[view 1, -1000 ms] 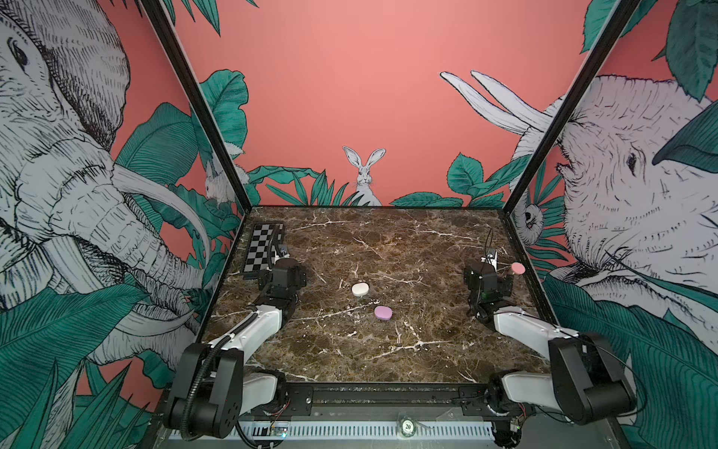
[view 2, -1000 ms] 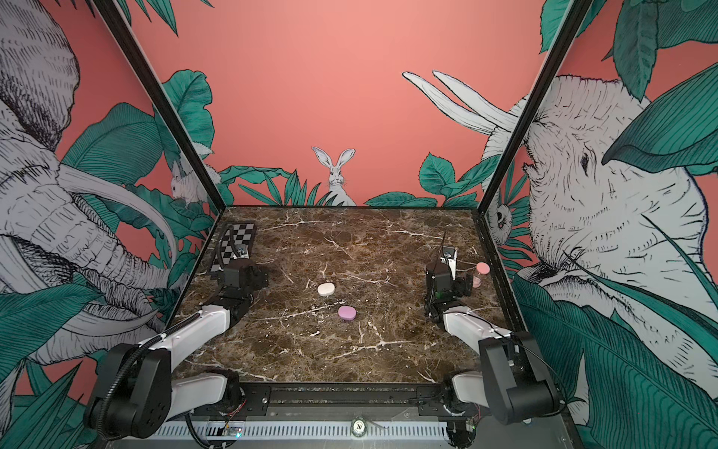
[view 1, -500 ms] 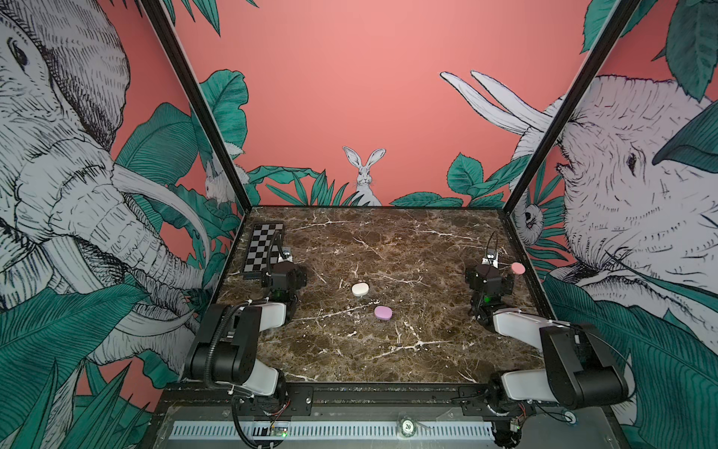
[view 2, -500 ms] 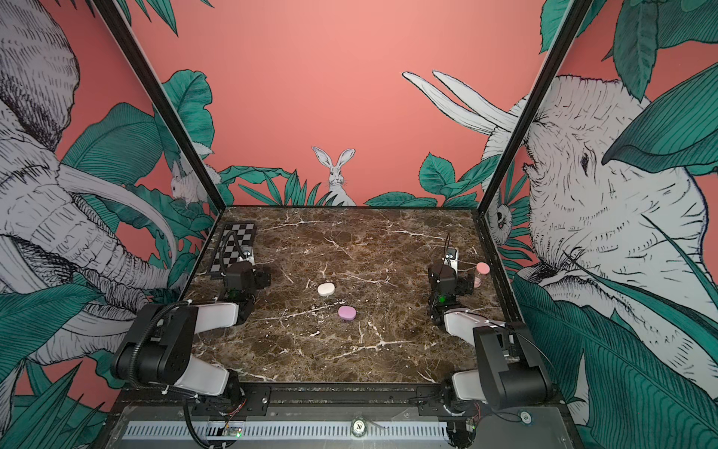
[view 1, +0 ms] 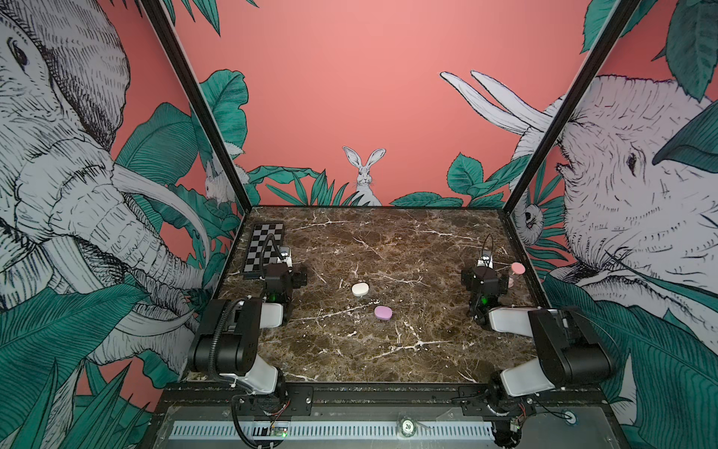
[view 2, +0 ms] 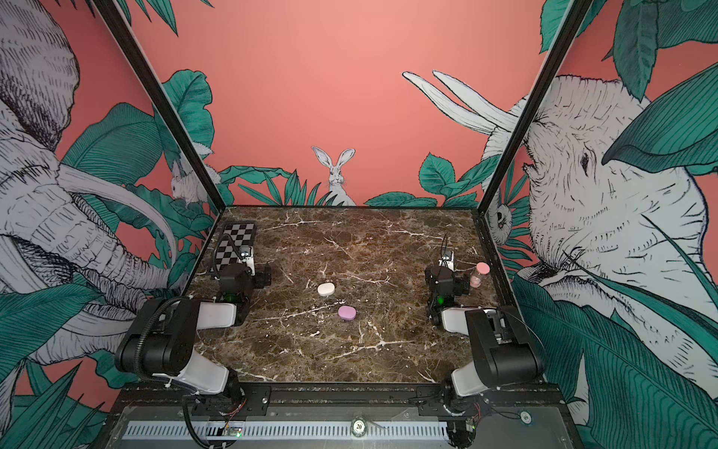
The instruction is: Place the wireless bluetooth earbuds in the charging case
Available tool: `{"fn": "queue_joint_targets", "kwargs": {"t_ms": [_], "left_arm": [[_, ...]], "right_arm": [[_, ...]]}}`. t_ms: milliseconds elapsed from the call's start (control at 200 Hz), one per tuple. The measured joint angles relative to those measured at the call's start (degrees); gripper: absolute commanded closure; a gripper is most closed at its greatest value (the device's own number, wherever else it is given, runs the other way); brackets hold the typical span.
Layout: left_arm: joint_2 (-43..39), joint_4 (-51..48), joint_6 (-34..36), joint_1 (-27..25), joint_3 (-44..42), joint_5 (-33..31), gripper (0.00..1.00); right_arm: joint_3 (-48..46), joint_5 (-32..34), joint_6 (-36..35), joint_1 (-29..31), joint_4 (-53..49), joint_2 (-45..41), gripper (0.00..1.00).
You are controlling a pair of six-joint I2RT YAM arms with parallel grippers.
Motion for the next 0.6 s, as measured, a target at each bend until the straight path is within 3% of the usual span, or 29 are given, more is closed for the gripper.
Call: {"fn": "queue_joint_targets", "kwargs": {"t_ms": [110, 275, 600], "left_arm": [[0.13, 0.83, 0.04, 0.0, -0.04, 0.07, 0.01], [0.15, 1.09, 0.17, 0.0, -0.07, 0.15, 0.01], [0.15, 1.33, 0.2, 0.0, -0.28, 0.22, 0.01]], "right_arm": [[-0.94, -5.75, -0.26, -2.54, 4.59, 1.9, 0.02], [-1.16, -13.16, 0.11, -5.57, 3.82, 2.47, 0.02], [-1.18, -16.83, 0.22, -5.99, 4.07, 2.47, 0.02]]}}
